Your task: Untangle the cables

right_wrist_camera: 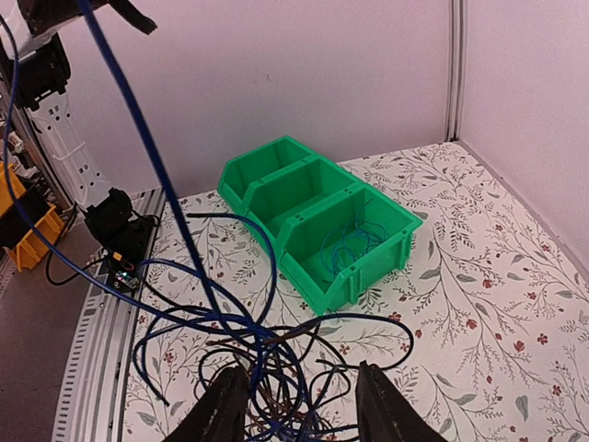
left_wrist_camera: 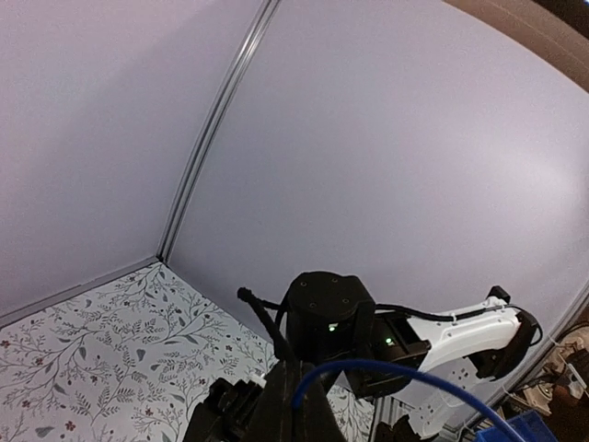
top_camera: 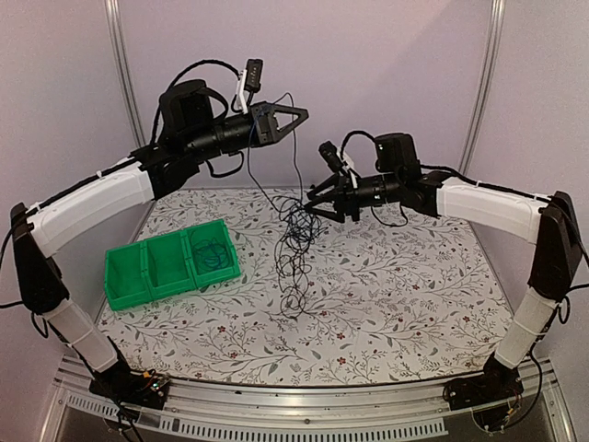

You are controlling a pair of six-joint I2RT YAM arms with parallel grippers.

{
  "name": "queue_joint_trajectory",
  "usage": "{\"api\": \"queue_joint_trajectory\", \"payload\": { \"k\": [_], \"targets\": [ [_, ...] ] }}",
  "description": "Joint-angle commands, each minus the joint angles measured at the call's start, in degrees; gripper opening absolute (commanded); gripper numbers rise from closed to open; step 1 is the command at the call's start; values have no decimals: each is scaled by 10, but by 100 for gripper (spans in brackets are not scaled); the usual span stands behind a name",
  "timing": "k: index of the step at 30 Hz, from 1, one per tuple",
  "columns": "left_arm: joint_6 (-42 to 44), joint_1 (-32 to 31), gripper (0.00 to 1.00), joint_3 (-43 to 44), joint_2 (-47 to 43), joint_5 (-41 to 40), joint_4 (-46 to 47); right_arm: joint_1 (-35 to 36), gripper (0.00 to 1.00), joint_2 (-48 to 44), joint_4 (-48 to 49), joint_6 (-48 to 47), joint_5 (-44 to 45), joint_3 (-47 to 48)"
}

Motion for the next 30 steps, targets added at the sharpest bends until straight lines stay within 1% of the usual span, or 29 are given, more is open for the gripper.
{"api": "queue_joint_trajectory", "payload": {
  "k": [1,2,4,7,10,13,15,21,23,27,30],
  "targets": [
    [-15,1,0,35,-26,5,7,4,35,50,61,51,-32,11],
    [-18,0,0,39,-26,5,8,4,29,60,65,64,-39,11],
    [-21,0,0,46,-27,4,6,4,23,80,81,83,-49,3],
    [-18,-3,0,55,-26,-1,-3,6,7,91,88,97,-56,-2],
    [-14,-5,0,61,-27,-6,-8,6,0,88,76,97,-39,-10],
    [-9,-6,0,66,-28,-7,-13,2,0,74,50,76,-15,-20],
    [-6,-6,0,79,-26,-9,-21,-6,0,56,46,65,3,-44],
    [15,-14,0,180,0,3,-56,-44,0,33,41,60,52,-129],
    [23,-18,0,196,4,2,-59,-57,0,30,23,49,64,-147],
    [28,-22,0,188,4,0,-61,-73,0,15,6,32,87,-159],
    [29,-24,0,168,1,-3,-57,-78,0,-8,-23,7,89,-145]
  ]
}}
